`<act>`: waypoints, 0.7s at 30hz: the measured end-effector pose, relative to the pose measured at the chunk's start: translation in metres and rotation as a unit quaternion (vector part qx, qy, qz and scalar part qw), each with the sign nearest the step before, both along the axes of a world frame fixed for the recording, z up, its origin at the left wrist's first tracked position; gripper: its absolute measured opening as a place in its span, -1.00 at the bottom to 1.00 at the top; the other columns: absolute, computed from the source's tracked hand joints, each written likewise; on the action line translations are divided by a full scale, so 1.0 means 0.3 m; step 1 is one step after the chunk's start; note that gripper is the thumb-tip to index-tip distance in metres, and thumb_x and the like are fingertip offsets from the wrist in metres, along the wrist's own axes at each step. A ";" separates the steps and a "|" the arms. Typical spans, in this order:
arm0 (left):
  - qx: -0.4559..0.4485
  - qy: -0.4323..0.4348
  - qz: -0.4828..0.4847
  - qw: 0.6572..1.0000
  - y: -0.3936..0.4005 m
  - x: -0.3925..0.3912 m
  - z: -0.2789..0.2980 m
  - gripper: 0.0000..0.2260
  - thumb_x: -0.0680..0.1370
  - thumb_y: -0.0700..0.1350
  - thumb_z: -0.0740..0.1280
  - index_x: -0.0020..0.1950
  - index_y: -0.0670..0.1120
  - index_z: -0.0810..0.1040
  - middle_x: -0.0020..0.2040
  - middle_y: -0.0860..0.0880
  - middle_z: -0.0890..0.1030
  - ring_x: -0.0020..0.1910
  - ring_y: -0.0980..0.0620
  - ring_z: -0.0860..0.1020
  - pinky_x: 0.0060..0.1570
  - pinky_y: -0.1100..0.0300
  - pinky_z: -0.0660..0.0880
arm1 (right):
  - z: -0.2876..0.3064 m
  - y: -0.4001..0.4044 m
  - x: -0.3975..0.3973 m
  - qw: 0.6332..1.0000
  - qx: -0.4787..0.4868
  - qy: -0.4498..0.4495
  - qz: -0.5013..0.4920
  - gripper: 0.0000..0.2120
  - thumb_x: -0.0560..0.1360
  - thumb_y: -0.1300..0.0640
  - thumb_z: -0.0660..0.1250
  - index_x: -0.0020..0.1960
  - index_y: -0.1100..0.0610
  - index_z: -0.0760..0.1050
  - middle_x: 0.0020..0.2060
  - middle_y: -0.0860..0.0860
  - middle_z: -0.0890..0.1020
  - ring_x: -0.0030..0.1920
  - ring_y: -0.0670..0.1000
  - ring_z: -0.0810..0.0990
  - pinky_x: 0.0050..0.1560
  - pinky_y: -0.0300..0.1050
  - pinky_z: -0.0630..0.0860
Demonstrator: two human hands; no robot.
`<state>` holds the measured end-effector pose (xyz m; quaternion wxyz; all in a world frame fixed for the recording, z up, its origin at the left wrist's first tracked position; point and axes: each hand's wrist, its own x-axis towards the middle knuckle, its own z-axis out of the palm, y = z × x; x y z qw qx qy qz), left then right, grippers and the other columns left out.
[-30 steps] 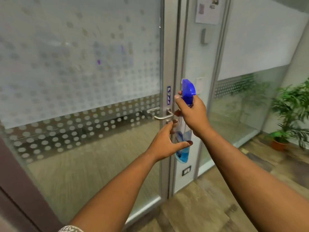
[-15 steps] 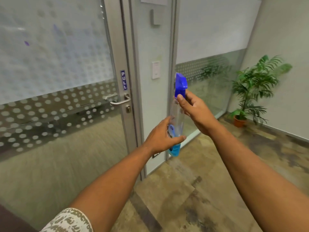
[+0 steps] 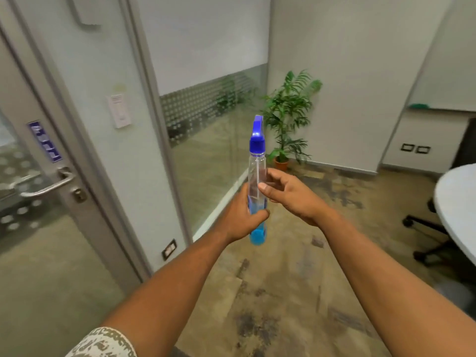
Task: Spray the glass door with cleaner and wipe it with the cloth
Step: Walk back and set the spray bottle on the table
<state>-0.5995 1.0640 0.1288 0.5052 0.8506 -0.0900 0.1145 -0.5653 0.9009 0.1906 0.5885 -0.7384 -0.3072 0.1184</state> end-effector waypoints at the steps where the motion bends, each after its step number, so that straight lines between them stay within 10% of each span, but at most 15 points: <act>1: -0.003 0.002 -0.016 1.000 -0.035 0.050 -0.004 -0.34 0.37 0.01 0.36 0.44 0.27 0.26 0.23 0.07 0.60 0.18 0.14 0.60 0.22 -0.02 0.58 | -0.005 -0.032 0.031 1.000 0.000 -0.006 -0.023 -0.66 0.62 0.20 0.29 0.39 0.14 0.44 0.15 -0.03 0.66 0.15 -0.14 0.64 0.11 -0.26 0.55; 21: 0.039 -0.055 -0.213 0.975 -0.718 0.852 -0.038 -0.47 0.47 0.24 0.28 0.36 0.02 0.46 0.09 0.07 0.48 0.01 0.12 0.57 0.00 0.17 0.60 | -0.058 -0.658 0.560 0.923 0.031 -0.029 -0.384 -0.75 0.62 0.08 0.30 0.29 0.01 0.43 -0.07 -0.28 0.67 0.01 -0.25 0.66 -0.09 -0.38 0.55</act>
